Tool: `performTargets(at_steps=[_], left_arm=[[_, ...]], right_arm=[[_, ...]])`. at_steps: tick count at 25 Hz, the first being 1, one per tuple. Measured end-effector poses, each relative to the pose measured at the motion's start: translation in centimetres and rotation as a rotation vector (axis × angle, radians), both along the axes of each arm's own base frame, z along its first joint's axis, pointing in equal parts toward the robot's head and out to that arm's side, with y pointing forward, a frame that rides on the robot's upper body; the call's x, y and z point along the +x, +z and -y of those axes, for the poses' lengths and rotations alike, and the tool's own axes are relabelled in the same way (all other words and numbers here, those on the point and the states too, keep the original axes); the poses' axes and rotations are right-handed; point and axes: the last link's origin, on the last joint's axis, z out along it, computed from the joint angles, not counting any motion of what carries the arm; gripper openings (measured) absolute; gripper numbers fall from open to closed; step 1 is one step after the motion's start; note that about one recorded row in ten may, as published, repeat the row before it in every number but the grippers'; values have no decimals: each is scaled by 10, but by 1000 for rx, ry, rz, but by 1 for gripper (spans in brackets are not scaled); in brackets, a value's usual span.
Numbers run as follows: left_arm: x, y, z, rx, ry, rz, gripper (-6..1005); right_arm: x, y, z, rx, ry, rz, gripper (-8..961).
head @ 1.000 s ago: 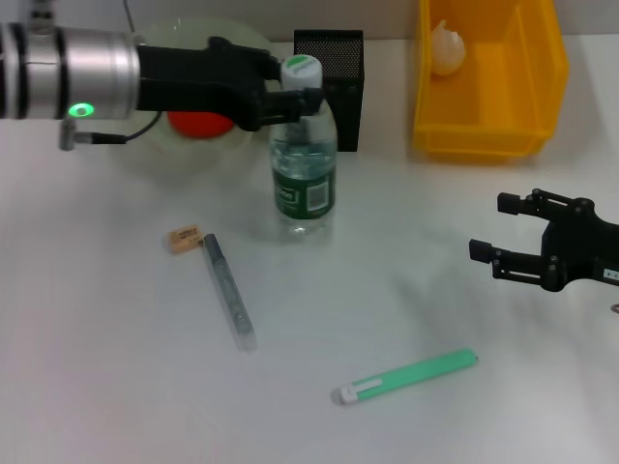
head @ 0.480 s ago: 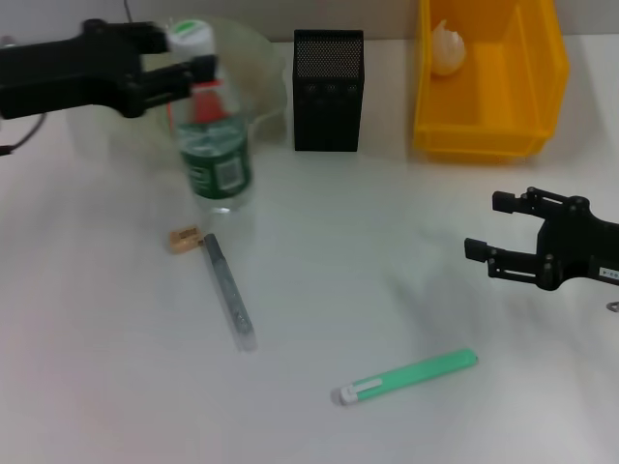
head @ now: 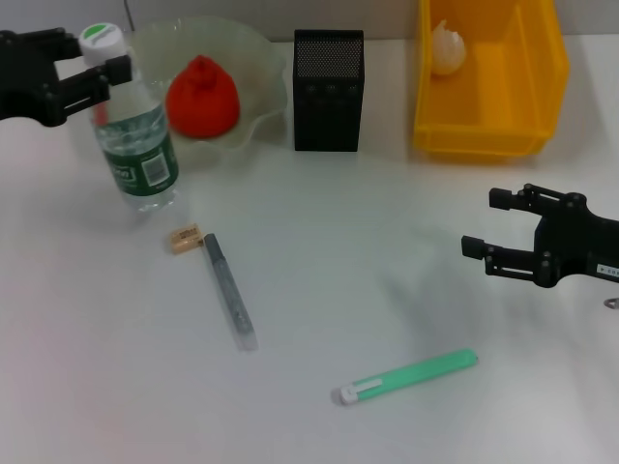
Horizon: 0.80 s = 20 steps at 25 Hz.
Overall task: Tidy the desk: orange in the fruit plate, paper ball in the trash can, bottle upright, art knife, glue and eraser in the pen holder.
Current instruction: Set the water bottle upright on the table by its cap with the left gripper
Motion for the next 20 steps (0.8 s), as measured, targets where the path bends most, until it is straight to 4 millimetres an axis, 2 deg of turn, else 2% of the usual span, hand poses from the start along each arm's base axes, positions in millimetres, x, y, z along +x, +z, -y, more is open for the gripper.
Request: performTargets(at_steps=[14,20], left_arm=[[-26,-18,1,69,63,-46,518],[-29,-22,1,73,72,-46,529]], right_arm=[[-1,-1,-1,-3,3,-3,787],[-1,-1,-1,-3,3,-3,786]])
